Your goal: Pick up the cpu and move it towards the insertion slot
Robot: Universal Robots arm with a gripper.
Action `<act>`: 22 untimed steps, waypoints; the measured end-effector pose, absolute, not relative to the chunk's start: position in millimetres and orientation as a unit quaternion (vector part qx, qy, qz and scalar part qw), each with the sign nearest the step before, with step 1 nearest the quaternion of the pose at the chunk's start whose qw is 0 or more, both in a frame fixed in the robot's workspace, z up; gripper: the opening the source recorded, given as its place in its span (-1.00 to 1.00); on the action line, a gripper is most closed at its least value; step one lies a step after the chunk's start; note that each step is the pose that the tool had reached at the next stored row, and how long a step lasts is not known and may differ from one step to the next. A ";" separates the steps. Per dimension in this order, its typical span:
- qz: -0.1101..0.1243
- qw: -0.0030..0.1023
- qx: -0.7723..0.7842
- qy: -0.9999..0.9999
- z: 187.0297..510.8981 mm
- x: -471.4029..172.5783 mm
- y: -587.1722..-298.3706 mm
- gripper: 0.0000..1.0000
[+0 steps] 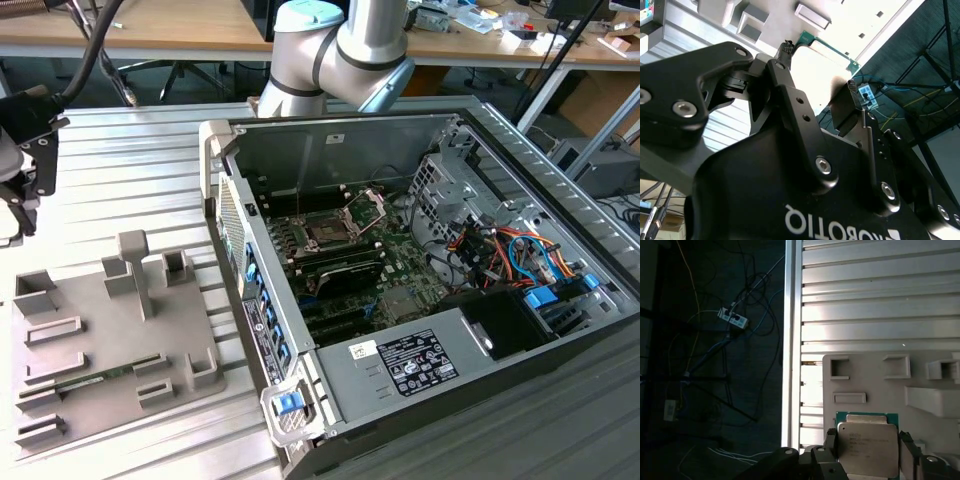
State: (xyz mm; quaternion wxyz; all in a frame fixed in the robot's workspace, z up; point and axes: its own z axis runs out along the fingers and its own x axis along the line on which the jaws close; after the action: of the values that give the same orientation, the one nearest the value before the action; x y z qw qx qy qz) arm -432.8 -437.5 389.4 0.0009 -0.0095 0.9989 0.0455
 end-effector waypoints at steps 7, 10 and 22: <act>0.046 0.001 -0.010 0.999 389.4 -429.8 -437.5 0.09; 0.045 0.001 -0.010 0.999 389.4 -428.5 -437.5 0.09; 0.046 0.001 -0.010 0.999 389.3 -422.6 -437.5 0.09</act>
State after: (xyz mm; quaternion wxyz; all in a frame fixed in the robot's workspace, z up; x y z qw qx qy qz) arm -422.6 -437.5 389.3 0.0010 -0.0096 0.9989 0.0455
